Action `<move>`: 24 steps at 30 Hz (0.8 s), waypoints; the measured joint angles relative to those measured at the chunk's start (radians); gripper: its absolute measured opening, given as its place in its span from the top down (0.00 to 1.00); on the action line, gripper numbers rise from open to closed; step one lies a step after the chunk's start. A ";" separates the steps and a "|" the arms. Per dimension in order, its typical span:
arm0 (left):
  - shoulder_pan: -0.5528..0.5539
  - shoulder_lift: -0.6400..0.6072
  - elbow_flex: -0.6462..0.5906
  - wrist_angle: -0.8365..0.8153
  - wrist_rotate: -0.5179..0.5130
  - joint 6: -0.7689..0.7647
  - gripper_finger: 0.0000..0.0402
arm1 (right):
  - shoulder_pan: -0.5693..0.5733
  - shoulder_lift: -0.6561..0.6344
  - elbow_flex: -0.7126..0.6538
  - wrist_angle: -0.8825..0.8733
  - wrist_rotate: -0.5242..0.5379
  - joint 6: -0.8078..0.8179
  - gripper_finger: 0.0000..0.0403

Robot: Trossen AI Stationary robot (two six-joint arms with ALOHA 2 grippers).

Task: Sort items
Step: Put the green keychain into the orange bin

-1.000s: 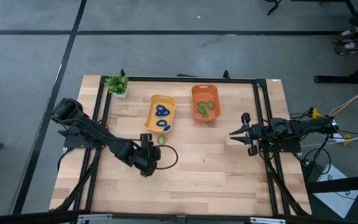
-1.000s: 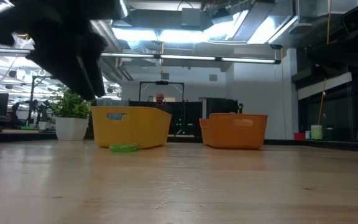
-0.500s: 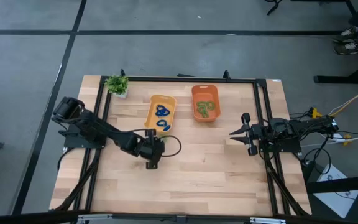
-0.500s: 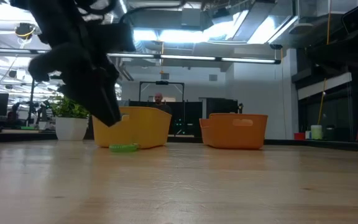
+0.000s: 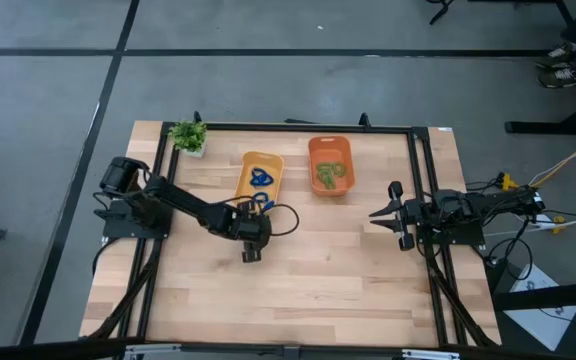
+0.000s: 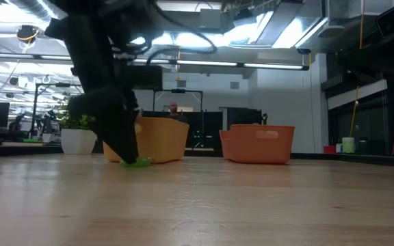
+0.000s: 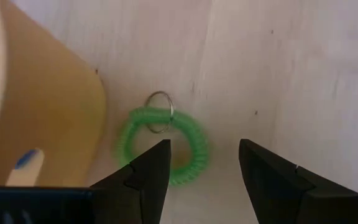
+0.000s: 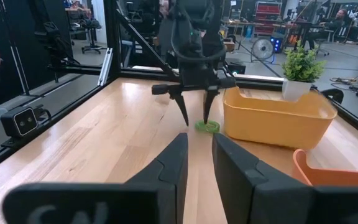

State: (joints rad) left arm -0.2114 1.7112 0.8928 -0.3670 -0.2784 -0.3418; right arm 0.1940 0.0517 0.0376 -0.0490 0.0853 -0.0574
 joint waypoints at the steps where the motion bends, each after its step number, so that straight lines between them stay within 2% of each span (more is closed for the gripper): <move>1: 0.005 0.009 0.000 0.001 0.002 -0.001 0.54 | 0.000 0.000 0.000 0.000 0.000 0.000 0.81; 15: 0.027 0.037 0.003 0.008 0.024 0.003 0.58 | 0.000 0.000 0.000 0.000 0.000 0.000 0.81; 24: 0.028 0.035 0.001 0.008 0.085 0.004 0.75 | 0.000 0.000 0.000 0.000 0.000 0.000 0.81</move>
State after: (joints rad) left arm -0.1833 1.7462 0.8940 -0.3592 -0.1933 -0.3378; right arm 0.1939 0.0520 0.0376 -0.0490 0.0856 -0.0574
